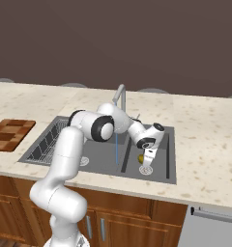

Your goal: Pick the orange from the sink and place it on the cutting board to airdry. Then turn off the sink faucet.

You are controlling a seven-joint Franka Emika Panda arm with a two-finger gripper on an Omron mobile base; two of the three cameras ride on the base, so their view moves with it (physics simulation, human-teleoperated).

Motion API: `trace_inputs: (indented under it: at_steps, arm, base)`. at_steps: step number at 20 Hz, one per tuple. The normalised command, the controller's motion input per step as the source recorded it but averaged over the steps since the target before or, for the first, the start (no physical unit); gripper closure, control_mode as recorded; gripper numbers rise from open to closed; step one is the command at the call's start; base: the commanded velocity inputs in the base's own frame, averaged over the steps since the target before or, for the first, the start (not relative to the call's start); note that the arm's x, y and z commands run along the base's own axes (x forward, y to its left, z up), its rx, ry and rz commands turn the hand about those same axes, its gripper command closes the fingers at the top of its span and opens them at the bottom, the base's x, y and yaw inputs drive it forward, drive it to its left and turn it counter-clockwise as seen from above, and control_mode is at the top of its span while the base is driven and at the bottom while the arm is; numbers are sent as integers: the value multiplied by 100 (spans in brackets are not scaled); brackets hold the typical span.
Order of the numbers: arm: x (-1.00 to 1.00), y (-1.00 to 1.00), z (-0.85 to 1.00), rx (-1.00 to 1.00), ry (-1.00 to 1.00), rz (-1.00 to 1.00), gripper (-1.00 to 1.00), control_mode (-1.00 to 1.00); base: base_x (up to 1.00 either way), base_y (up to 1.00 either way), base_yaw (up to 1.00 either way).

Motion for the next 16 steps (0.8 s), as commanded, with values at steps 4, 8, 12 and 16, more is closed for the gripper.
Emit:
trace_inputs:
  at_steps: [4, 8, 12, 16]
  arm:
    - [2, 5, -13, 0, 0, -1, -100, -100]
    - [1, 6, -15, 0, 0, -1, -100, -100]
    - [1, 7, -16, 0, 0, -1, 100, -100]
    - [2, 2, -10, 0, 1, -1, 100, -100]
  base:
    - [0, 0, 0]
    - [0, 0, 0]
    - [0, 0, 0]
    - [0, 0, 0]
